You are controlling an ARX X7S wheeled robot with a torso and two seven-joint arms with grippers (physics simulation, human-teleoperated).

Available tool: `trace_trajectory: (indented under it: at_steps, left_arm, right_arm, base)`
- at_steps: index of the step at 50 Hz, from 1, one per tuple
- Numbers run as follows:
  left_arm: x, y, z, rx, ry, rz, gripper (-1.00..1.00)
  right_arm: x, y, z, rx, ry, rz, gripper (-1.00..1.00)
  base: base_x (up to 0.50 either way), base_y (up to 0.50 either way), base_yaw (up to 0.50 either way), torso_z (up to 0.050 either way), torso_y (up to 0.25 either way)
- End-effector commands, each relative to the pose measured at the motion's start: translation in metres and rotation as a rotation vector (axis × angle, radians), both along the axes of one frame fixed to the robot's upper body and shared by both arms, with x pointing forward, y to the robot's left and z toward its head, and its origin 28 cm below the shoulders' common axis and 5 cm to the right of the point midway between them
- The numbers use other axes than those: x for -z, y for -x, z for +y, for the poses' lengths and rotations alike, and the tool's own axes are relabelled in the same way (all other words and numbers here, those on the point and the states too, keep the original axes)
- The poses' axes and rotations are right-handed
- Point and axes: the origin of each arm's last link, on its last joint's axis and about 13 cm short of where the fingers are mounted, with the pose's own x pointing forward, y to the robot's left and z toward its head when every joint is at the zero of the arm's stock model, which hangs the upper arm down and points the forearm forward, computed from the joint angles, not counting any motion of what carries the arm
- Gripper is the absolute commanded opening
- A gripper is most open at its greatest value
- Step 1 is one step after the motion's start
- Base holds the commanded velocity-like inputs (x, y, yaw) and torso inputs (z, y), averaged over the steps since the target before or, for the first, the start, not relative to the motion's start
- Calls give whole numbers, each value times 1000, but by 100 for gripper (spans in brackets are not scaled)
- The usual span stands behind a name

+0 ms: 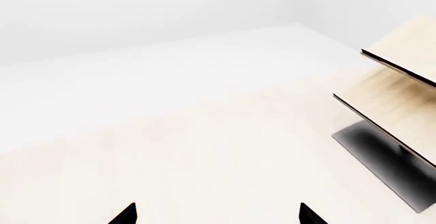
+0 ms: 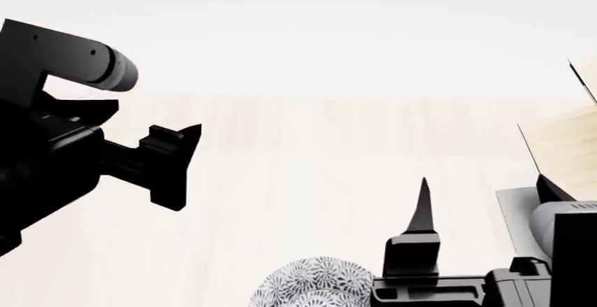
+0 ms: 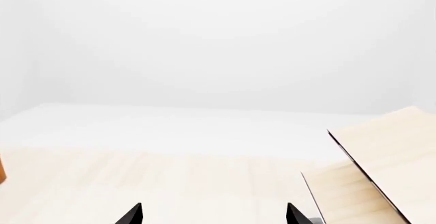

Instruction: Close the top drawer of the cabinet and put the bowl on top of it.

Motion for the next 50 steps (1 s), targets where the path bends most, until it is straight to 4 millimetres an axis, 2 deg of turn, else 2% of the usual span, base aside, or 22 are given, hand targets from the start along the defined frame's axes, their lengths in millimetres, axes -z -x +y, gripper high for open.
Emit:
trace_trajectory:
  at_steps: [1, 13, 35, 50]
  left_arm:
    - [-7, -20, -7, 25, -4, 33, 100]
    - [-1, -40, -10, 14, -1, 78, 100]
    - [16, -65, -21, 68, 17, 167, 100]
    - [32, -70, -25, 111, 90, 236, 100]
  right_arm:
    - [0, 2, -1, 5, -1, -1, 100]
    - [3, 2, 0, 10, 1, 7, 100]
    - [11, 3, -3, 15, -5, 27, 100]
    - [12, 3, -3, 15, -6, 33, 100]
  base:
    - [0, 0, 0, 0, 0]
    - [0, 0, 0, 0, 0]
    - [0, 0, 0, 0, 0]
    - [0, 0, 0, 0, 0]
